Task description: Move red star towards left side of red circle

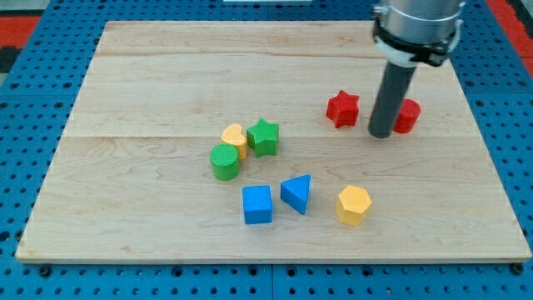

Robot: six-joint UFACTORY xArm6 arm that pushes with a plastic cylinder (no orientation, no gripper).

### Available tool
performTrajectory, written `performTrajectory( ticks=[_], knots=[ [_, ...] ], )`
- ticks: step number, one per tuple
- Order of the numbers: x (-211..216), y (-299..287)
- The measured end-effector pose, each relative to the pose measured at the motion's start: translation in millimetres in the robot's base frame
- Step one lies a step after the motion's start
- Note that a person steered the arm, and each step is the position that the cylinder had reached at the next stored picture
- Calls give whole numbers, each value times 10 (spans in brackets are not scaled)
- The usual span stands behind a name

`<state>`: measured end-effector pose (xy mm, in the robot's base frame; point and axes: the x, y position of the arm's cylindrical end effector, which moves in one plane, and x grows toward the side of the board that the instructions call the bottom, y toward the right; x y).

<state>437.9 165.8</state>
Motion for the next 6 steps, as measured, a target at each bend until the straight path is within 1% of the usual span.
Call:
performTrajectory(
  ticks=[2, 3, 4, 5, 6],
  knots=[
    [24, 519],
    [312, 484],
    [343, -420],
    [13, -1147],
    [-383, -984]
  ],
)
